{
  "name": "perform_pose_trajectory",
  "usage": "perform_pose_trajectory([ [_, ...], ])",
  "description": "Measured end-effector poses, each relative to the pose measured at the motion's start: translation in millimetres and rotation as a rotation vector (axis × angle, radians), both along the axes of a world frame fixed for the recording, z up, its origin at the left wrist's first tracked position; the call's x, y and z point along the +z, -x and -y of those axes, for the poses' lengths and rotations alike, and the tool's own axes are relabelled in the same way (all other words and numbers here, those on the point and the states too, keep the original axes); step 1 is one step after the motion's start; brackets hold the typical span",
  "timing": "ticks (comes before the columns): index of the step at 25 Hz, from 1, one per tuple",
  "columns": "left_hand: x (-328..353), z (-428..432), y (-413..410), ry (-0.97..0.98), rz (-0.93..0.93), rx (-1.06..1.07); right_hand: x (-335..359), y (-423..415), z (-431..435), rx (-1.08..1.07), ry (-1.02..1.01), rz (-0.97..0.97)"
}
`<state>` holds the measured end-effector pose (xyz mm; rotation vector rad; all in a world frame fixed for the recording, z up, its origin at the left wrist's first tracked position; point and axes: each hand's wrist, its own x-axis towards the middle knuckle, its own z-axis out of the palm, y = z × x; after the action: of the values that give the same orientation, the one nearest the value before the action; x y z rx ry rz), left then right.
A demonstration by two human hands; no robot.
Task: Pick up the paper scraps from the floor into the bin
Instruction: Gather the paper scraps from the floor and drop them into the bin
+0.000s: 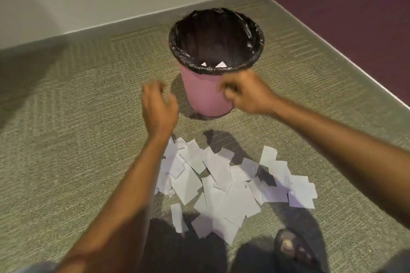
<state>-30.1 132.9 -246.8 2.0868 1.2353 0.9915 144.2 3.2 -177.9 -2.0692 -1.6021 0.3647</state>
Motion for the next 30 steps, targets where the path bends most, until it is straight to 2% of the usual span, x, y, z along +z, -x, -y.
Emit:
perform_pose_trajectory([
  [1, -27, 14, 18, 0.049, -0.120, -0.059, -25, 10, 14, 0.071, 0.140, 0.025],
  [3, -77, 42, 47, 0.191, -0.473, -0.266, -78, 27, 36, 0.184, 0.460, 0.101],
  [5, -109, 63, 66, 0.298, -0.802, -0.400, -125, 36, 48, 0.261, 0.696, 0.207],
  [7, -127, 78, 77, 0.391, -0.998, -0.458, -155, 40, 54, 0.261, 0.778, 0.245],
  [9, -133, 83, 81, 0.425, -1.100, -0.481, -171, 45, 54, 0.240, 0.783, 0.262],
  [14, -143, 84, 68, 0.414, -1.144, -0.466, -189, 50, 45, 0.192, 0.707, 0.293],
  [17, -151, 86, 63, 0.352, -1.209, -0.479, -200, 54, 43, 0.218, 0.767, 0.300],
  [20, -154, 84, 62, 0.261, -1.142, -0.474, -210, 62, 47, 0.249, 0.805, 0.332],
  [25, -148, 83, 60, 0.279, -1.085, -0.498, -210, 63, 47, 0.228, 0.659, 0.324],
  [30, -147, 92, 57, 0.198, -1.116, -0.489, -211, 60, 54, 0.267, 0.600, 0.332],
])
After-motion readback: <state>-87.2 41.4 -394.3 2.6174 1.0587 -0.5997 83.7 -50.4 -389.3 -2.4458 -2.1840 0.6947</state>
